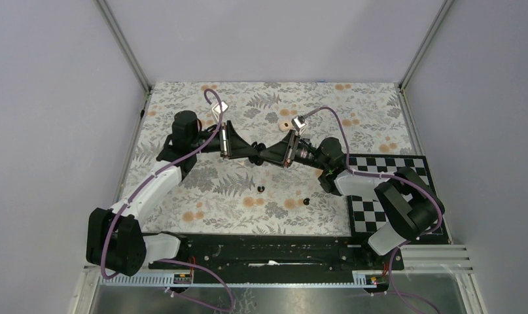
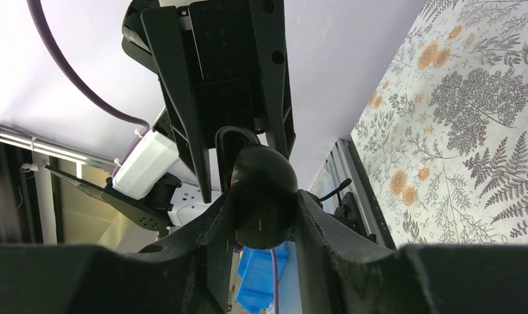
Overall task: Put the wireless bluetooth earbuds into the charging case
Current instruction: Open the charging case.
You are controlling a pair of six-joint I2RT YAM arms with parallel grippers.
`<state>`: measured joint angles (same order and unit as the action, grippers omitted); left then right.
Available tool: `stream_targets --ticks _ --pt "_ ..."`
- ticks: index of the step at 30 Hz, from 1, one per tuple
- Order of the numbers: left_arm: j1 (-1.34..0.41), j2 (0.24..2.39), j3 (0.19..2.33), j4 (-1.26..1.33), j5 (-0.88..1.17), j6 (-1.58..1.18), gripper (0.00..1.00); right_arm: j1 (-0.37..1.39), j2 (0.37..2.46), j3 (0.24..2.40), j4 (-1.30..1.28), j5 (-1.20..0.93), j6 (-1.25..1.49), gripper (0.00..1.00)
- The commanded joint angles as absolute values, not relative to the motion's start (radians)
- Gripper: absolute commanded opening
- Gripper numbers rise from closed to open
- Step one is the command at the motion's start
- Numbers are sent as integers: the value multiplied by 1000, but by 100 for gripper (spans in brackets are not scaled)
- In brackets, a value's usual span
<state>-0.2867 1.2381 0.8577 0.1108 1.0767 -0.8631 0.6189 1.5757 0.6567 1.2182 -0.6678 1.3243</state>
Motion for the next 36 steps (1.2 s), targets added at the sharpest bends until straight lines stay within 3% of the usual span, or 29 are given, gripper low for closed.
stream_targets --ticks 1,6,18,22,26,30,36 --pt "-280 1241 882 186 1069 -885 49 615 1584 659 1294 -683 1329 0" --pt "-278 1241 875 203 1069 -900 49 615 1585 654 1303 -683 1335 0" --pt "-269 1225 859 180 1059 -890 25 615 1578 652 1307 -682 1335 0" --pt "-270 1233 866 158 1060 -872 43 614 1571 652 1307 -684 1335 0" --pt "-270 1236 865 152 1066 -862 43 615 1569 655 1307 -686 1336 0" --pt "-270 1235 860 157 1069 -866 32 614 1571 658 1306 -688 1337 0" --pt "-270 1236 856 164 1078 -867 39 615 1575 660 1307 -687 1338 0"
